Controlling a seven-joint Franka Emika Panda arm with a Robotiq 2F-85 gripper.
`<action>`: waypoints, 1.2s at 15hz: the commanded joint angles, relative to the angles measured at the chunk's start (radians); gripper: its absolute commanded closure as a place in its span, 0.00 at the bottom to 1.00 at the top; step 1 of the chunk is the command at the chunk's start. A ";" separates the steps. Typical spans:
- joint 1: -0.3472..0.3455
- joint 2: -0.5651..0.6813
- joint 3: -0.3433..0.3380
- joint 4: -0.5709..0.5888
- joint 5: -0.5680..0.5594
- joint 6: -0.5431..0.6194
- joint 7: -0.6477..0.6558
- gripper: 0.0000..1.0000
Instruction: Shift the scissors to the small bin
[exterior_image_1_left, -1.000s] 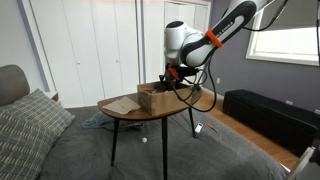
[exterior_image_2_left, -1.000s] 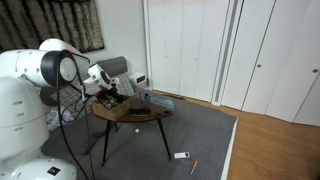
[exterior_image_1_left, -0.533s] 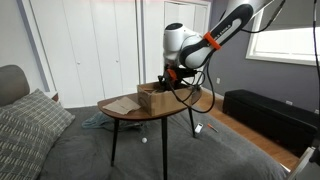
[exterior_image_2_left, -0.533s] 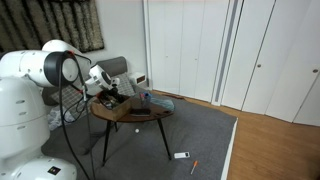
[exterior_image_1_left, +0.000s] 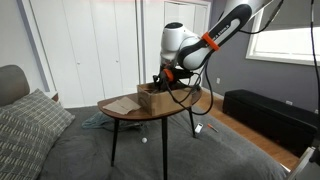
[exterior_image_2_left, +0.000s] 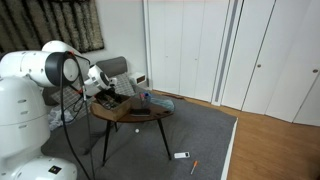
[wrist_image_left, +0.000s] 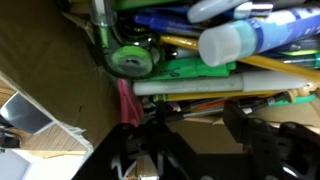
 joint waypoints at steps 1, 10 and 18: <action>0.027 -0.015 -0.026 0.006 -0.007 -0.018 0.019 0.37; 0.026 -0.043 -0.040 0.012 -0.041 -0.127 0.048 0.41; 0.016 -0.034 -0.045 0.010 -0.054 -0.134 0.047 0.39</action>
